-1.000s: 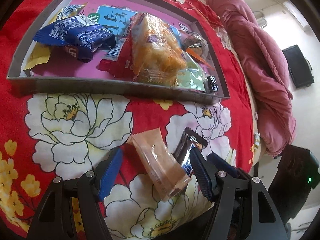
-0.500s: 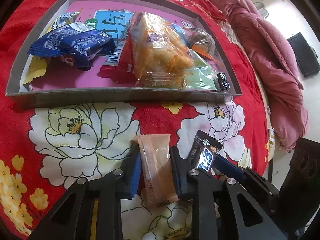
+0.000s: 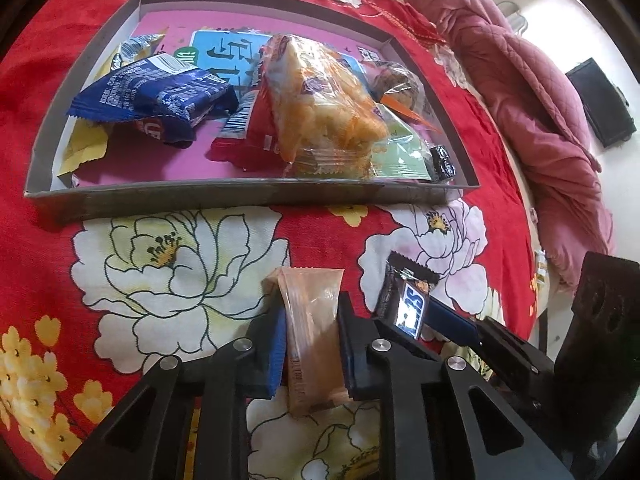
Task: Organize snacks
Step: 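Grasp the tan wrapped pastry with the left tool while the right tool grasps the Snickers bar, then carry the tan pastry and Snickers bar over the tray with both tools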
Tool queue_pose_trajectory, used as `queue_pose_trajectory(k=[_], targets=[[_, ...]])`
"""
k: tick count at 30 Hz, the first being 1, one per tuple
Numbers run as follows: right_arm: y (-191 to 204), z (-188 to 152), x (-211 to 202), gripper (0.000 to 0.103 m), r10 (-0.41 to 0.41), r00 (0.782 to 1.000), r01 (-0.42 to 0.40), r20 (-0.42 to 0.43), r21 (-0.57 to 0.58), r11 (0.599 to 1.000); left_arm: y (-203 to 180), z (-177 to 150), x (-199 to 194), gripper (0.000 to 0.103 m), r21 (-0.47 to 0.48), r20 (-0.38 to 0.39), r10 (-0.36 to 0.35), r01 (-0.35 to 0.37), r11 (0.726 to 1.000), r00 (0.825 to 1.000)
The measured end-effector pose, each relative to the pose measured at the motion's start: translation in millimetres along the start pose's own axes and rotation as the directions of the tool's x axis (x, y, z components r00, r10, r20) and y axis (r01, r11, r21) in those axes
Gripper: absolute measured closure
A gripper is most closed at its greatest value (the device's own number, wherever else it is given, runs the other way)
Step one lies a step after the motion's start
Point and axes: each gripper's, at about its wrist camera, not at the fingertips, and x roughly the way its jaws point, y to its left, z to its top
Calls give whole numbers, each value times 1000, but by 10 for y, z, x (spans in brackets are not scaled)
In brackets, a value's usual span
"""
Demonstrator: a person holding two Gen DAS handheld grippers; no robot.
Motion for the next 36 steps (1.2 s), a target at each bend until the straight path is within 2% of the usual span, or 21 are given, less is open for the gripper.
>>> queue_pose_trajectory(k=[10,13,17,23,28,36], targets=[[75,26,85,51,-17,1000,18,17,-70,997,72,-3,-67,81,-6,19,13,-13,1000,1000],[108,66,141,54,-16,1000,18,24,-98,995,78,-12,-110,81,0,35,30,-30,1000,999],[183,91,206,64,-49,998,56,46,-170,984,122,7,-188,81,-2,59,56,-56,998,997],[19,93,53,71,39,997,-32,65,-101,994,175,32,-309,81,-9,85,56,-55,998,995],[8,84,-88,73,60,994,-51,96,-94,994,179,59,-402,81,-13,107,50,-49,999,993],[37,173,-398,74,88,973,-65,215,-113,991,180,115,-611,81,-10,179,77,-76,997,981]])
